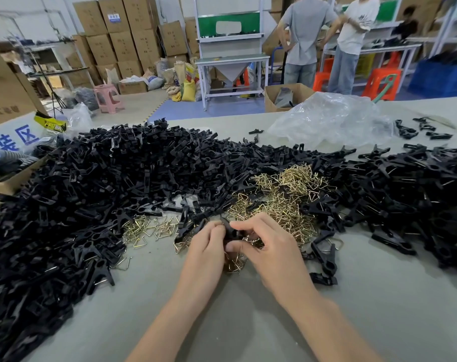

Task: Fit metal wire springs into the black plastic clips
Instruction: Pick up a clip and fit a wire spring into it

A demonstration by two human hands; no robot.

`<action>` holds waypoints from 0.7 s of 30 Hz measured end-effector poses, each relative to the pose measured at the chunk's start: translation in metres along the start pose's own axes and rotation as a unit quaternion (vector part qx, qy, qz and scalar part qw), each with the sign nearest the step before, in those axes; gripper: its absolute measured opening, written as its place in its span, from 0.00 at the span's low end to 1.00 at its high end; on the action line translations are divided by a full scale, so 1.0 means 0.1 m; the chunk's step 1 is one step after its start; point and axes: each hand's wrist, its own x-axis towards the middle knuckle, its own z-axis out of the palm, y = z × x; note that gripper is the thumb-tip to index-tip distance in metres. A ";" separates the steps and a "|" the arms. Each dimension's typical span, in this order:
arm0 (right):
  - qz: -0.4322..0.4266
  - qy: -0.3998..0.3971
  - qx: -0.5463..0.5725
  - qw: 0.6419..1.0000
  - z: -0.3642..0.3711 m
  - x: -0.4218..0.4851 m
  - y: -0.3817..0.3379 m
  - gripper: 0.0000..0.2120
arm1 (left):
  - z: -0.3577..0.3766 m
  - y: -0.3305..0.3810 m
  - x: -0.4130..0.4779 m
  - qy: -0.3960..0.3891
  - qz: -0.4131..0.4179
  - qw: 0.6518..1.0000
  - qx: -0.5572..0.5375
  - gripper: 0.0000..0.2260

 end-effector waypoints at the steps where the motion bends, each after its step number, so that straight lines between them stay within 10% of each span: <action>1: -0.009 0.009 0.010 1.000 0.00 0.01 -0.01 0.15 | 0.00 0.02 -0.01 -0.011 -0.022 0.999 -0.020 0.19; 11: -0.058 -0.050 -0.019 0.997 0.12 -0.01 0.01 0.10 | 0.10 0.03 0.05 -0.100 -0.127 0.956 -0.246 0.27; 21: -0.075 -0.071 -0.067 0.992 0.09 -0.02 0.01 0.10 | 0.12 -0.11 0.10 0.003 -0.074 0.996 -0.051 0.33</action>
